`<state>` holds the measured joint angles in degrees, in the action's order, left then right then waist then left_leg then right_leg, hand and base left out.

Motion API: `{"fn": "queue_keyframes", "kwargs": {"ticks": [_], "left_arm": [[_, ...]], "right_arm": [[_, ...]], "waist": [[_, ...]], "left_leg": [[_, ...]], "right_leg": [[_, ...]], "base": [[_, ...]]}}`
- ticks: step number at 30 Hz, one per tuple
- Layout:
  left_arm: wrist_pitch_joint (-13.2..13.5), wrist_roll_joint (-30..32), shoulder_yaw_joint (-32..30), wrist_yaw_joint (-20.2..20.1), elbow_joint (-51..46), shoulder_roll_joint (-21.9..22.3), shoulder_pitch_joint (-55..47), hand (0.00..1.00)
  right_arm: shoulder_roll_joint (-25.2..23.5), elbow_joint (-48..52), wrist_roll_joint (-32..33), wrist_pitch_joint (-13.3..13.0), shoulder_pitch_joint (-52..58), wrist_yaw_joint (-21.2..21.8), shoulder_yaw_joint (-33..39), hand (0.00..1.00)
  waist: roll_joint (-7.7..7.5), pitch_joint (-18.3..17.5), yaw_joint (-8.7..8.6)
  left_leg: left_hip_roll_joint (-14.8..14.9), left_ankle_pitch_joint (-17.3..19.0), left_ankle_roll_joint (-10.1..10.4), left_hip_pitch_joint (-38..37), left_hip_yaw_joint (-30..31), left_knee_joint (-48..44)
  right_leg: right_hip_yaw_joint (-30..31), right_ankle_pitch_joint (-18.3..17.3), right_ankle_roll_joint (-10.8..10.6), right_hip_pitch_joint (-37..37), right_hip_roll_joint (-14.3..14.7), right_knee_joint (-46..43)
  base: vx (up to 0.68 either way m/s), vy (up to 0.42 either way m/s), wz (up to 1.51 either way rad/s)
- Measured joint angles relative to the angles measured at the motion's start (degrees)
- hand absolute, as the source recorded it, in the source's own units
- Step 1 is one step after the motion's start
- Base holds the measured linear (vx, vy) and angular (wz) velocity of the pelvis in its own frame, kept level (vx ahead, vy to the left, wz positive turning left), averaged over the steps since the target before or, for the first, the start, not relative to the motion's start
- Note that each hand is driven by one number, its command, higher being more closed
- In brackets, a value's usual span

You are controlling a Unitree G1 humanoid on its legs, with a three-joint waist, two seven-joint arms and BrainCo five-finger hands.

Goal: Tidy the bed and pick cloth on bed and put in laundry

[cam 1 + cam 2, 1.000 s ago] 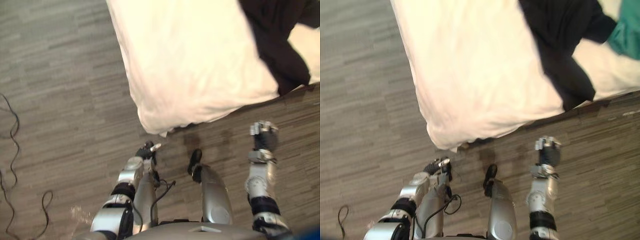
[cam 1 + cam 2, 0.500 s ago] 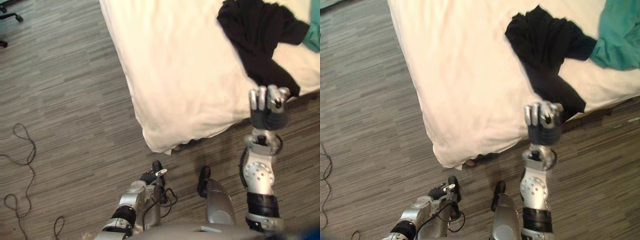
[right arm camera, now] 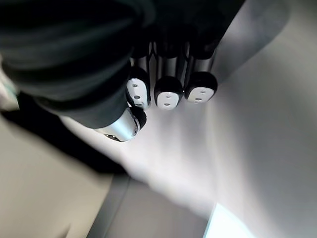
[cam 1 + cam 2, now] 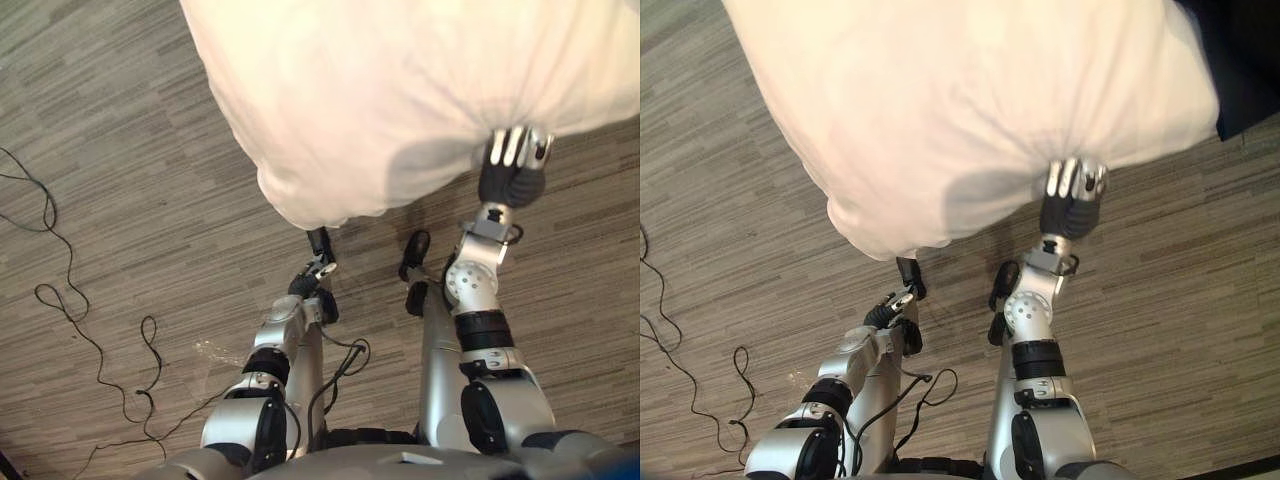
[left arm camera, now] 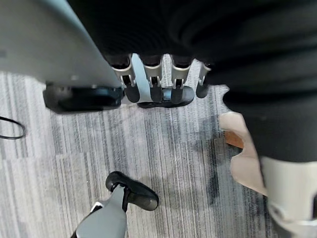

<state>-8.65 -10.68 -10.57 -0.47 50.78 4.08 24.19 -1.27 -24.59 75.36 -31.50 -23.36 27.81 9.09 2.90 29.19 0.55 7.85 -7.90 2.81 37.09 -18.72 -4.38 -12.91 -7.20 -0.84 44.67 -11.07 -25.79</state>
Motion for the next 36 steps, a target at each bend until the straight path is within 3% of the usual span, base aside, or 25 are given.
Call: {"fn": "queue_keyframes", "kwargs": {"ticks": [3,6,7,10,12,15,17,18,20,23,25,28,30,33,34,35,36], "left_arm": [[-1.13,-0.02,0.25,0.92,0.0,-0.16,0.17,0.0],[-2.04,-1.41,1.06,1.1,-0.06,-0.63,0.09,0.0],[-2.2,-1.85,1.17,1.13,-0.05,-0.88,0.05,0.0],[-2.23,-2.32,1.34,1.53,-0.05,-1.56,-0.9,0.0],[-2.43,-3.54,1.33,2.19,0.27,-2.55,-2.75,0.0],[-2.46,-4.58,1.02,3.33,0.8,-2.78,-5.27,0.0],[-2.39,-3.05,-1.2,3.41,2.87,-3.25,-8.82,0.0],[-2.21,-2.59,-1.26,3.33,2.87,-3.47,-9.8,0.0],[0.9,2.68,-1.27,2.82,2.79,-4.63,-15.27,0.0],[5.25,8.09,-1.38,2.29,2.85,-6.25,-20.06,0.0],[6.64,10.89,-1.05,2.05,3.56,-6.27,-21.69,0.0],[7.98,15.91,0.67,2.3,5.6,-6.49,-22.89,0.0],[8.71,18.54,3.44,2.26,6.53,-7.03,-23.08,0.0],[8.87,20.9,6.07,1.68,6.8,-7.68,-23.96,0.0],[8.81,21.61,6.26,1.53,6.79,-7.87,-23.96,0.0],[8.52,22.76,6.38,0.93,6.77,-8.35,-24.38,0.0],[7.32,23.84,6.33,0.33,6.79,-8.81,-24.94,0.0]], "right_arm": [[0.48,-0.9,-0.14,0.14,7.07,-0.96,1.7,1.0],[2.02,-5.42,-0.42,2.88,11.57,-0.84,4.27,1.0],[2.21,-6.23,-1.05,3.43,12.36,-0.82,4.66,0.0],[2.34,-11.12,-8.2,5.39,15.07,-1.14,7.36,0.0],[2.13,-16.14,-19.56,6.26,16.87,-3.37,7.99,0.0],[1.66,-19.14,-31.12,6.27,19.73,-6.19,8.56,0.0],[1.15,-21.02,-46.61,6.41,23.13,-10.38,7.67,0.0],[1.12,-21.24,-48.48,6.55,23.6,-10.81,7.4,0.0],[1.26,-21.49,-56.92,8.56,25.69,-12.27,6.28,0.0],[1.6,-22.39,-63.49,9.66,25.72,-12.72,3.15,0.0],[1.86,-23.97,-68.37,9.84,25.96,-14.14,1.13,0.0],[2.04,-27.76,-71.86,10.97,26.59,-16.97,-0.41,0.0],[2.28,-29.46,-72.3,11.67,27.74,-18.17,-0.26,0.0],[2.56,-30.5,-72.28,12.08,30.36,-19.17,-0.29,0.0],[2.52,-30.57,-72.28,12.08,30.65,-19.21,-0.32,0.0],[2.24,-30.83,-71.99,12.11,31.14,-19.32,-0.28,0.0],[2.28,-31.33,-71.98,12.1,31.42,-19.23,-0.3,0.0]], "waist": [[-0.02,-0.01,-1.13],[-0.1,-0.01,-1.81],[-0.15,-0.06,-1.94],[-1.01,-0.66,-2.6],[-2.05,-2.09,-2.82],[-2.37,-3.57,-2.71],[-2.76,-5.71,-2.53],[-2.88,-6.3,-2.39],[-3.51,-10.89,-0.06],[-3.9,-13.59,0.72],[-3.88,-16.03,0.62],[-4.16,-19.18,0.14],[-4.98,-19.79,-0.77],[-5.94,-21.21,-2.04],[-6.11,-21.38,-2.33],[-6.68,-21.91,-2.96],[-6.93,-22.4,-3.08]], "left_leg": [[0.08,0.04,0.04,-0.66,-0.61,0.14],[0.28,0.85,0.1,-4.66,-1.73,0.21],[0.45,1.04,0.16,-5.58,-1.8,0.21],[0.92,1.63,0.41,-9.72,-2.46,0.65],[0.88,1.59,0.38,-13.07,-2.9,2.7],[1.12,1.85,0.18,-15.72,-2.48,3.2],[1.47,4.66,0.19,-17.86,-1.55,-1.25],[1.6,5.48,0.2,-18.1,-1.54,-2.48],[2.99,10.67,0.07,-18.19,-1.53,-10.77],[3.78,14.43,0.02,-18.3,-0.67,-19.95],[3.32,15.91,0.54,-19.05,1.27,-20.65],[2.07,17.22,1.17,-22.74,2.13,-14.74],[0.64,15.99,0.61,-26.46,0.29,-10.41],[-1.33,14.45,0.2,-31.51,-1.83,-5.61],[-1.47,14.43,0.26,-32.16,-2.09,-5.22],[-1.69,14.68,0.67,-33.03,-2.72,-4.69],[-1.62,14.83,0.8,-34.15,-3.31,-3.96]], "right_leg": [[0.34,0.04,0.0,-0.2,0.08,0.01],[1.36,0.19,-0.12,-3.63,0.56,0.75],[1.36,0.29,-0.17,-4.76,0.78,1.17],[1.23,0.53,-0.17,-9.38,1.62,3.26],[0.99,0.74,-0.25,-12.65,2.18,5.18],[-0.6,0.55,-0.54,-16.65,2.05,6.54],[-2.85,-0.25,-1.04,-22.85,1.35,7.88],[-3.13,-0.52,-1.25,-23.8,1.21,7.94],[-2.52,-1.65,-1.97,-27.16,1.16,7.85],[0.38,-2.53,-2.66,-29.32,1.13,7.31],[2.87,-1.87,-3.51,-29.21,1.59,7.88],[5.77,1.77,-4.33,-29.4,2.11,12.19],[7.36,4.59,-5.06,-31.72,1.78,15.94],[9.12,5.7,-5.56,-34.36,0.98,17.97],[9.13,5.59,-5.38,-34.68,0.89,17.92],[9.04,4.77,-3.8,-34.99,0.86,17.81],[7.53,3.41,-0.91,-35.36,0.94,17.79]], "base": [[0.05,-0.024,-0.12],[0.04,-0.043,-0.24],[0.02,-0.029,-0.19],[0.02,-0.016,-0.16],[0.05,0.008,-0.11],[0.11,-0.006,0.2],[0.17,0.02,0.42],[0.17,0.047,0.3],[0.15,0.076,-0.07],[0.04,0.109,-0.37],[0.01,0.111,-0.64],[-0.02,0.089,-0.7],[-0.04,0.05,-0.45],[-0.1,0.085,-0.3],[-0.08,0.044,-0.2],[-0.07,0.049,-0.28],[-0.06,0.047,-0.37]]}}
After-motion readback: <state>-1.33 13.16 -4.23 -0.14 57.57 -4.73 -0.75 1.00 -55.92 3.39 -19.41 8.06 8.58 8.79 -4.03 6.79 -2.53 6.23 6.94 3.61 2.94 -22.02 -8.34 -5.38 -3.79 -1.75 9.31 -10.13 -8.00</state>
